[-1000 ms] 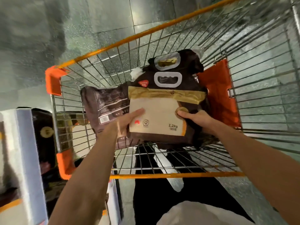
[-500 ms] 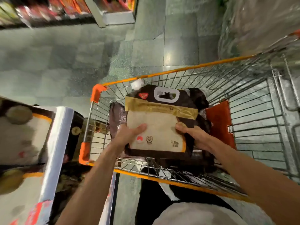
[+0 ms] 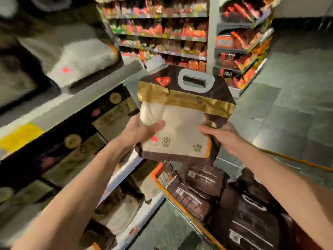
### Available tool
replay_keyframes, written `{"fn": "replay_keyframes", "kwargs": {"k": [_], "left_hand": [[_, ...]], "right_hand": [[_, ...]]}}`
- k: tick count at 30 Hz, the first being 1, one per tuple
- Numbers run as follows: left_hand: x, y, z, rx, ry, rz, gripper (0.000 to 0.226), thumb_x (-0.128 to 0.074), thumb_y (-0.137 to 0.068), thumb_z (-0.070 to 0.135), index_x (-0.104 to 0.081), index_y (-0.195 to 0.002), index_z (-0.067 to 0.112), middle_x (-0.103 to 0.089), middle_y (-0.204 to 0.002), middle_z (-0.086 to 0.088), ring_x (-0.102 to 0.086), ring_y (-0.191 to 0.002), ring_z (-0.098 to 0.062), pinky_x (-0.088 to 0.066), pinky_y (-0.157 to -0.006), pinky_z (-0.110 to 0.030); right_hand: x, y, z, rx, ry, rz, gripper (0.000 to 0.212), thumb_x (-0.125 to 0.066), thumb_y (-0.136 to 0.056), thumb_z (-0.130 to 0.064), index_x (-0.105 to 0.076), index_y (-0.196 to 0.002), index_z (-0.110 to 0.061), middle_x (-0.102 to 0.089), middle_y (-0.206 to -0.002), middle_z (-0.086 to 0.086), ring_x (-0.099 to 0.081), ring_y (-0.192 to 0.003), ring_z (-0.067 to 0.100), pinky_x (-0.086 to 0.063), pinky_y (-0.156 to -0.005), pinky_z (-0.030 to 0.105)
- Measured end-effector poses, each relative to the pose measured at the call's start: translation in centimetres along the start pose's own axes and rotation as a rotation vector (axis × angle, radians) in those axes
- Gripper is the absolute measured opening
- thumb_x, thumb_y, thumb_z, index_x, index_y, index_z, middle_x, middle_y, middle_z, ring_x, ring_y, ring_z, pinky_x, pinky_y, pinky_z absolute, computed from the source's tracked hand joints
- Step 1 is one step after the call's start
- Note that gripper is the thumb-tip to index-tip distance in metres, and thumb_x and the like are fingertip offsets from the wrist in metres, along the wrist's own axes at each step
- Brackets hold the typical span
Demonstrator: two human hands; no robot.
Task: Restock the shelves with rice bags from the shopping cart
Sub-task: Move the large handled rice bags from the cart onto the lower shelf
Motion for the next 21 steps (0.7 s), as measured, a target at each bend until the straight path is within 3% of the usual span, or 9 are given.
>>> {"fn": "replay_keyframes", "kwargs": {"k": [2,3,6,9,12,14,18,19,21], "left_hand": [[4.3,1.7,1.8,-0.073,0.012,0.087,0.018,-0.076,-0.086,0.021,-0.066,-0.098,0.012,-0.074,-0.074,0.000,-0.071,-0.061,-0.014,-0.057,-0.053,-0.031],[6.4,2.6,2.6,-0.103,0.022,0.125,0.023,-0.076,-0.086,0.018,-0.062,-0.103,0.010,-0.073,-0.072,0.003,-0.068,-0.056,-0.011,-0.053,-0.049,-0.026],[12.6,5.9,4.4,-0.197,0.047,0.260,0.042,-0.078,-0.084,0.021,-0.057,-0.117,0.008,-0.075,-0.091,-0.009,-0.070,-0.067,-0.020,-0.056,-0.055,-0.032],[17.5,9.4,6.3,-0.319,0.034,0.354,0.025,-0.076,-0.086,0.016,-0.061,-0.106,0.020,-0.074,-0.089,-0.008,-0.070,-0.070,-0.020,-0.057,-0.060,-0.032],[22.6,13.4,7.6,-0.422,-0.008,0.485,0.042,-0.080,-0.083,0.016,-0.053,-0.114,0.024,-0.072,-0.099,-0.006,-0.071,-0.084,-0.023,-0.059,-0.067,-0.035],[26.5,16.1,7.9,-0.467,-0.028,0.612,0.062,-0.087,-0.076,0.024,-0.046,-0.123,0.021,-0.065,-0.111,-0.017,-0.068,-0.094,-0.036,-0.059,-0.074,-0.051],[31.4,20.1,7.9,-0.520,-0.074,0.737,0.072,-0.087,-0.074,0.010,-0.040,-0.129,0.011,-0.061,-0.119,-0.025,-0.065,-0.099,-0.043,-0.055,-0.080,-0.057],[32.2,20.9,7.4,-0.525,-0.069,0.765,0.074,-0.086,-0.074,0.009,-0.039,-0.131,0.010,-0.062,-0.121,-0.023,-0.065,-0.104,-0.043,-0.054,-0.084,-0.060],[34.1,22.8,6.9,-0.581,-0.087,0.828,0.076,-0.080,-0.076,0.009,-0.035,-0.137,0.002,-0.061,-0.124,-0.019,-0.061,-0.115,-0.043,-0.051,-0.093,-0.064]], "right_hand": [[-3.8,-1.0,-3.5,0.075,0.046,-0.071,0.021,-0.088,-0.063,-0.024,-0.074,-0.076,-0.018,-0.076,-0.084,-0.001,-0.069,-0.081,0.013,-0.056,-0.086,0.035],[-5.9,-1.0,-5.6,0.116,0.051,-0.110,0.028,-0.090,-0.058,-0.031,-0.074,-0.078,-0.018,-0.076,-0.083,-0.003,-0.069,-0.082,0.013,-0.055,-0.088,0.037],[-11.9,-0.7,-12.1,0.259,0.106,-0.199,0.059,-0.090,-0.043,-0.050,-0.075,-0.089,-0.016,-0.076,-0.092,-0.003,-0.070,-0.092,0.013,-0.054,-0.089,0.035],[-17.4,0.8,-17.9,0.435,0.089,-0.308,0.027,-0.085,-0.068,-0.020,-0.071,-0.089,-0.010,-0.072,-0.085,-0.002,-0.067,-0.073,-0.003,-0.052,-0.070,0.016],[-22.9,3.2,-22.3,0.619,0.077,-0.385,0.016,-0.079,-0.074,-0.006,-0.067,-0.078,-0.016,-0.067,-0.078,-0.012,-0.061,-0.060,-0.013,-0.046,-0.059,0.005],[-26.4,4.1,-24.4,0.702,0.080,-0.424,0.017,-0.081,-0.074,-0.011,-0.069,-0.079,-0.022,-0.069,-0.081,-0.015,-0.063,-0.067,-0.013,-0.047,-0.062,0.004],[-33.3,4.6,-26.7,0.790,0.147,-0.491,0.015,-0.083,-0.073,-0.007,-0.071,-0.080,-0.015,-0.074,-0.079,-0.011,-0.067,-0.071,-0.003,-0.054,-0.069,0.015],[-35.0,5.0,-27.0,0.787,0.089,-0.543,0.017,-0.084,-0.070,-0.003,-0.072,-0.078,-0.013,-0.075,-0.078,-0.010,-0.070,-0.076,0.005,-0.058,-0.072,0.023],[-38.4,6.1,-27.6,0.691,-0.122,-0.694,0.021,-0.072,-0.076,0.010,-0.070,-0.091,-0.005,-0.075,-0.079,-0.010,-0.072,-0.077,0.008,-0.059,-0.068,0.025]]}}
Point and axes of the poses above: each hand's wrist, its own y-axis away from the middle knuckle, its own x-axis out of the back of the hand, z = x × y, the point moved 10 cm from there along -y, towards the middle knuckle
